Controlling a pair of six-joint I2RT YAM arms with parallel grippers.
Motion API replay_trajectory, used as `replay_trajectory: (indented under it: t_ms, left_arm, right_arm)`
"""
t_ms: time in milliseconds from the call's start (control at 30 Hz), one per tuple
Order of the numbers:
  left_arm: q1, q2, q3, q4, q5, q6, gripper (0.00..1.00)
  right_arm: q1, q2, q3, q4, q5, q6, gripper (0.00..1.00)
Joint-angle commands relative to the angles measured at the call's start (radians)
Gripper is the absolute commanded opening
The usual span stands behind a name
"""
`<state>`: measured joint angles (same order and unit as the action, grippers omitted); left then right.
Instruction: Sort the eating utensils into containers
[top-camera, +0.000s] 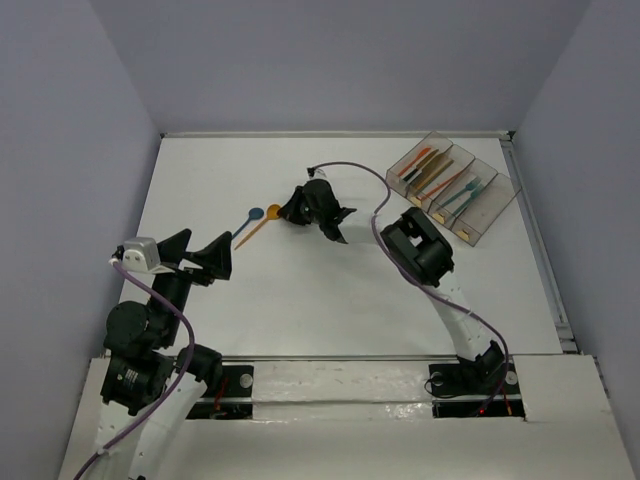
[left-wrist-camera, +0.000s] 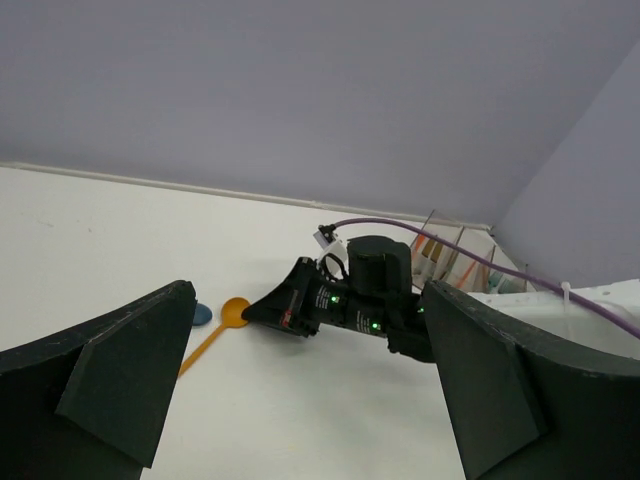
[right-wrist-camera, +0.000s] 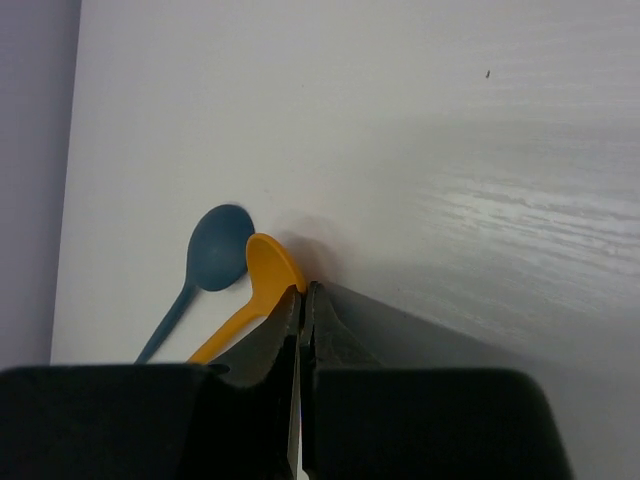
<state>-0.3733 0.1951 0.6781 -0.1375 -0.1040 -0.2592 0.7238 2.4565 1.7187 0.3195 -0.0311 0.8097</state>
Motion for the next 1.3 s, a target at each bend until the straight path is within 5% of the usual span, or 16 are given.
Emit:
replay_trajectory:
  t_ms: [0, 267, 400, 533, 800, 1033, 1267]
  left_arm:
    - [0.002, 0.027, -0.003, 0.056, 0.021, 0.011, 0.99]
    - [0.002, 0.000, -0.005, 0.053, 0.021, 0.009, 0.99]
    - [0.002, -0.014, -0.009, 0.053, 0.030, 0.009, 0.99]
    - [-0.010, -0.026, -0.011, 0.046, 0.036, 0.011, 0.99]
    - [-0.082, -0.078, -0.015, 0.041, 0.038, 0.023, 0.99]
    - [-0.164, -0.106, -0.017, 0.032, 0.033, 0.029, 0.99]
    - [-0.214, -0.132, -0.015, 0.018, 0.007, 0.025, 0.99]
  right_arm:
    - [-0.001, -0.072, -0.106, -0.031, 0.022, -0.030, 0.00]
    - [-0.044, -0.385, -0.427, 0.104, 0.017, -0.053, 0.00]
    - [-0.173, -0.628, -0.619, 0.083, -0.009, -0.092, 0.00]
    - [-0.431, -0.883, -0.744, -0.144, 0.077, -0.174, 0.00]
    - [-0.812, -1.047, -0.628, -0.522, 0.385, -0.345, 0.00]
    - [-0.862, -0.999, -0.405, -0.721, 0.663, -0.504, 0.00]
    - [-0.873, -0.979, -0.324, -0.783, 0.741, -0.659, 0.00]
